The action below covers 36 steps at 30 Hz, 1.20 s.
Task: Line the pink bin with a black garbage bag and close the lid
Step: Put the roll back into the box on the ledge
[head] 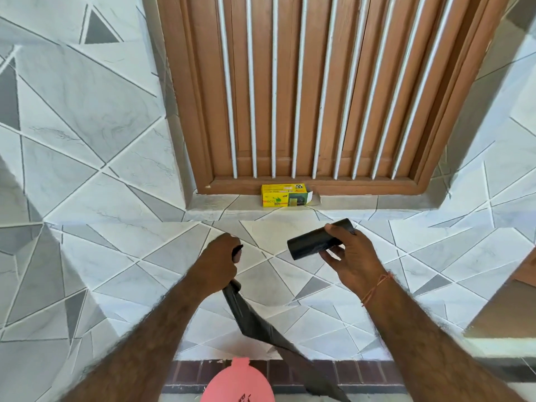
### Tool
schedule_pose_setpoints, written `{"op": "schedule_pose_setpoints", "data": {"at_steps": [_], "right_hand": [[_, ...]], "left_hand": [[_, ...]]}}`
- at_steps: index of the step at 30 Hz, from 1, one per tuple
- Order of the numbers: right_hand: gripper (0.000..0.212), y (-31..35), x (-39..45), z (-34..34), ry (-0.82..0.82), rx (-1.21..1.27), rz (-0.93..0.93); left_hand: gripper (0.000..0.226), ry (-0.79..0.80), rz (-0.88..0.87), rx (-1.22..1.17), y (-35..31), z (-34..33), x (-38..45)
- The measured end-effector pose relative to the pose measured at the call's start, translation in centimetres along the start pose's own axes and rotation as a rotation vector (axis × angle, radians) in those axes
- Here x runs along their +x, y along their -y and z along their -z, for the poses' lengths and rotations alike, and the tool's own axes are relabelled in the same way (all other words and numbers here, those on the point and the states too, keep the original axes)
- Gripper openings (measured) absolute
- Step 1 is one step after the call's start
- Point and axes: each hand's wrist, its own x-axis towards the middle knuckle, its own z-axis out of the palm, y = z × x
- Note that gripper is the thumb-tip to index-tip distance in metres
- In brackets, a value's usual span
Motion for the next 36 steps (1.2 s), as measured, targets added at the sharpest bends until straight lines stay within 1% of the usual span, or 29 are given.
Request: {"op": "schedule_pose_setpoints", "data": {"at_steps": [2,4,9,10,13,17,20,25,28,33,36], "right_hand": [[0.019,1.5,2.7,0.4,-0.013,0.023,0.011],[0.019,3.1,5.6,0.9,-0.023,0.037,0.029],[0.021,6.5,11.8,2.1,-0.048,0.050,0.055],[0.021,6.8,12.6,2.2,-0.048,0.051,0.060],[0.019,7.6,15.2,2.3,-0.061,0.046,0.082],[0.026,7.9,17.5,2.2,-0.100,0.091,0.084],[0.035,8.0,18.2,1.9,-0.134,0.093,0.089],[0.038,8.5,18.5,0.9,-0.160,0.108,0.104],[0.033,8.7,18.5,-0.2,-0.165,0.120,0.141],[0.039,9.2,18.4,-2.4,-0.154,0.126,0.272],[0.040,8.6,18.5,-3.6,-0.192,0.048,0.354]], "left_hand": [[0.044,0.011,-0.020,0.005,-1.2,-0.9,3.0],[0.044,0.027,-0.053,0.055,-2.7,-2.1,6.3],[0.029,-0.026,-0.106,0.238,-6.9,-5.0,13.8],[0.031,-0.011,-0.106,0.275,-7.7,-5.2,15.1],[0.050,0.061,-0.079,0.427,-9.6,-6.1,19.0],[0.060,0.148,-0.073,0.553,-10.6,-6.8,22.5],[0.060,0.167,-0.120,0.571,-10.3,-6.9,24.0],[0.058,0.220,-0.224,0.677,-10.6,-6.0,24.9],[0.064,0.234,-0.256,0.657,-10.3,-5.3,24.9],[0.074,0.160,-0.342,0.491,-9.4,-5.1,23.9],[0.078,0.104,-0.324,0.386,-9.0,-4.7,23.5]]}}
